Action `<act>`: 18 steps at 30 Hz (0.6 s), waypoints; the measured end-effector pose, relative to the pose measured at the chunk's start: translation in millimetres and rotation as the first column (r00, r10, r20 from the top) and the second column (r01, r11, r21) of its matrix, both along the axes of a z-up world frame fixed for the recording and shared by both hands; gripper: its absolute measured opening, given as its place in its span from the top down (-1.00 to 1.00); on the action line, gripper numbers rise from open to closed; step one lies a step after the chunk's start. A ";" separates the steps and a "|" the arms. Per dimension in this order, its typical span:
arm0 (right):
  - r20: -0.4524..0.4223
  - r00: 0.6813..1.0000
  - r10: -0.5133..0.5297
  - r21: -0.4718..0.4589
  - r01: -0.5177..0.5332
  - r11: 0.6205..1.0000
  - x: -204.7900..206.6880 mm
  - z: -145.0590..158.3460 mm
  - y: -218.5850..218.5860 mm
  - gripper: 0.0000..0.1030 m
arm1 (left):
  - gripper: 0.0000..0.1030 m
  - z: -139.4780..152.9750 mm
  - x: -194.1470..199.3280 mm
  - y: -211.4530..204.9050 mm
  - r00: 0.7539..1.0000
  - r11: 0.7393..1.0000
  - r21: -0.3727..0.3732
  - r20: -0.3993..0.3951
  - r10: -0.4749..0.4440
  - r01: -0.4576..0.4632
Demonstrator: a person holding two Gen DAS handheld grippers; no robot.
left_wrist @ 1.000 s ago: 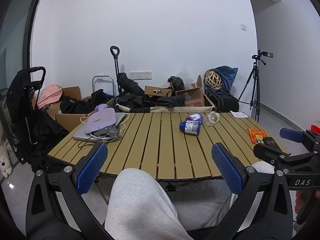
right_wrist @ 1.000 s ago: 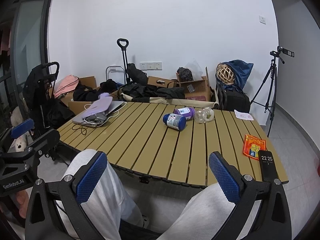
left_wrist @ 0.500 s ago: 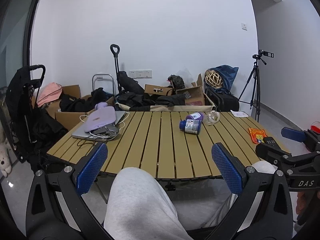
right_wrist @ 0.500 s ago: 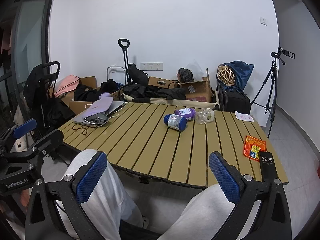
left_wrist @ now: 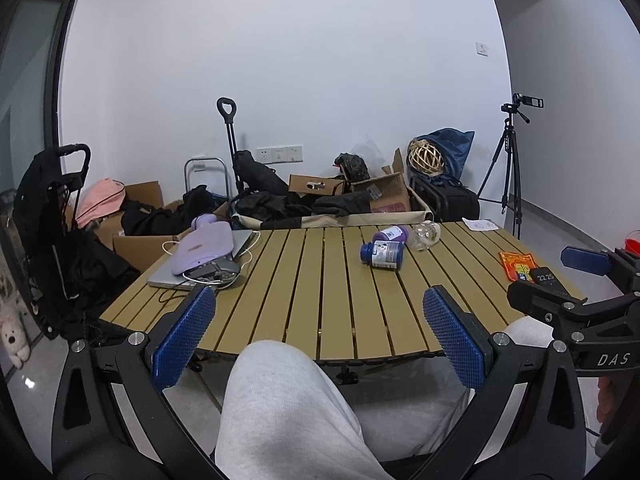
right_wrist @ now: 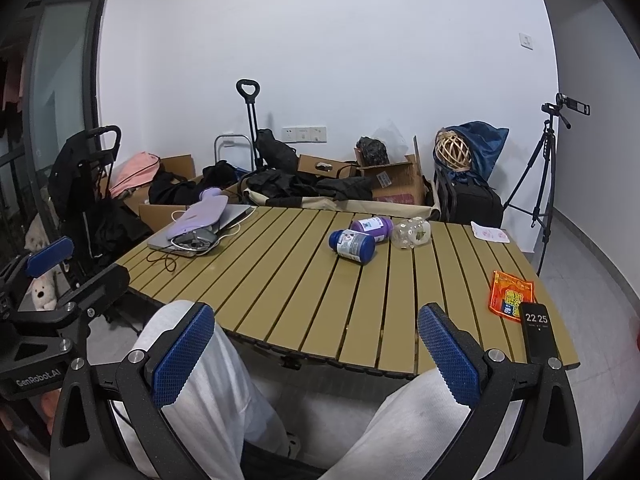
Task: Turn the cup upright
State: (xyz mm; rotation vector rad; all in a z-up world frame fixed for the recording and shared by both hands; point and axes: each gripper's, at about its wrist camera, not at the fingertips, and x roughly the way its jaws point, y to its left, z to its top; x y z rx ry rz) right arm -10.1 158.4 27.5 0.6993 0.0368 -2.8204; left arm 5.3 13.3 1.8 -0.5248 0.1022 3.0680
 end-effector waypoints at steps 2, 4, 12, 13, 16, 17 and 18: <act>-0.002 1.000 0.001 0.001 -0.001 1.000 0.0 -0.1 0.0 -1.00 | -1.00 0.2 0.1 -0.4 1.000 1.000 0.002 0.000 -0.002 0.002; 0.000 1.000 -0.008 0.006 0.008 1.000 0.2 -0.5 -0.3 -1.00 | -1.00 0.5 1.1 0.1 1.000 1.000 0.001 -0.005 -0.001 0.001; 0.018 1.000 -0.003 -0.036 0.003 0.999 -3.3 -0.4 3.4 -1.00 | -1.00 -0.4 -0.4 1.2 1.000 1.000 -0.004 -0.002 -0.001 0.001; 0.020 1.000 -0.009 -0.037 0.010 0.999 -5.0 -0.5 4.3 -1.00 | -1.00 -1.0 -1.5 1.5 1.000 1.000 -0.002 0.003 0.001 -0.001; 0.025 0.999 -0.022 -0.050 0.023 0.998 -9.7 -1.2 6.9 -1.00 | -1.00 -2.1 -9.3 2.2 1.000 1.000 0.002 0.029 0.003 -0.003; 0.032 0.999 -0.030 -0.048 0.031 0.998 -12.9 -1.6 8.2 -1.00 | -1.00 -2.3 -12.8 2.3 0.999 1.000 0.005 0.040 0.004 -0.005; 0.038 0.999 -0.033 -0.047 0.035 0.998 -16.5 -1.5 9.8 -1.00 | -1.00 -2.3 -16.8 2.1 0.999 1.000 0.009 0.049 0.003 -0.004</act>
